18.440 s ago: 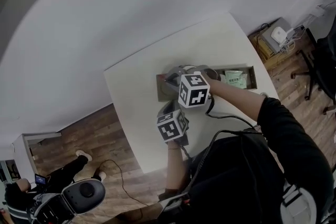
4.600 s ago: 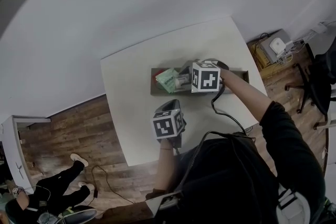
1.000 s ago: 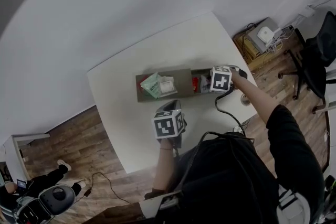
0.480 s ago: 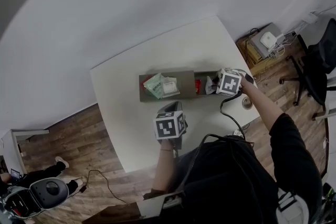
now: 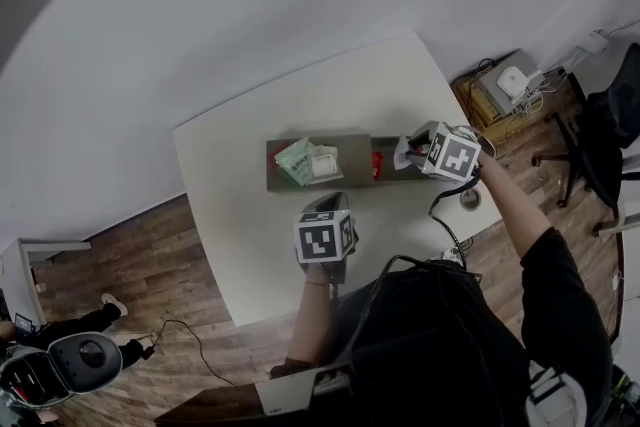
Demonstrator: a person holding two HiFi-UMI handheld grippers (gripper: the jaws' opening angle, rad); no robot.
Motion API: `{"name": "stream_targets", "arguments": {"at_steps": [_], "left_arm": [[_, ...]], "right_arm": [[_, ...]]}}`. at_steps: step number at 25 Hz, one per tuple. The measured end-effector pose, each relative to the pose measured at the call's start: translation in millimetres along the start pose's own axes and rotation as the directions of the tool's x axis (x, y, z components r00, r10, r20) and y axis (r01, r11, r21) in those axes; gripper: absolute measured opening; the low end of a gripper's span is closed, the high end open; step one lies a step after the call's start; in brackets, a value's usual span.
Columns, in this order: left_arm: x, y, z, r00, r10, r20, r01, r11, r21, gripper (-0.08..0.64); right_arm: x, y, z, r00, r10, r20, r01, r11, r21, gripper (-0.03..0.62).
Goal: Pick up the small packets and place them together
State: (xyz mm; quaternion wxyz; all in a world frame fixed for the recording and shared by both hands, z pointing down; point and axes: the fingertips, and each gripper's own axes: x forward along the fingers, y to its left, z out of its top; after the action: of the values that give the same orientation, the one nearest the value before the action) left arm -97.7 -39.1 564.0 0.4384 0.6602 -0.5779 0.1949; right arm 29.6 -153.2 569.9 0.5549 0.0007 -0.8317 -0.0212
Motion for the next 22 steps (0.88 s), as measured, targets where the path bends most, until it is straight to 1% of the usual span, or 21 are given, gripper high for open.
{"name": "stream_targets", "arguments": {"at_steps": [4, 9, 15, 22], "left_arm": [[-2.4, -1.3, 0.0, 1.0, 0.001, 0.005, -0.001, 1.0, 0.0, -0.002], [-7.9, 3.1, 0.0, 1.0, 0.017, 0.019, -0.016, 1.0, -0.014, -0.002], [-17.9, 10.4, -2.0, 0.999, 0.035, 0.038, -0.033, 0.999, -0.04, -0.003], [-25.8, 23.6, -6.1, 0.997, 0.061, 0.049, -0.058, 0.996, -0.07, -0.002]], "right_arm": [[-10.7, 0.4, 28.8, 0.998, -0.021, 0.052, 0.024, 0.998, -0.055, 0.084], [-12.1, 6.8, 66.8, 0.994, -0.014, 0.105, 0.027, 0.992, -0.125, 0.084], [-0.2, 19.4, 100.2, 0.993, 0.015, 0.119, 0.01, 0.979, -0.203, 0.084], [22.5, 32.3, 125.2, 0.99, 0.073, 0.123, -0.041, 0.969, -0.242, 0.084]]}}
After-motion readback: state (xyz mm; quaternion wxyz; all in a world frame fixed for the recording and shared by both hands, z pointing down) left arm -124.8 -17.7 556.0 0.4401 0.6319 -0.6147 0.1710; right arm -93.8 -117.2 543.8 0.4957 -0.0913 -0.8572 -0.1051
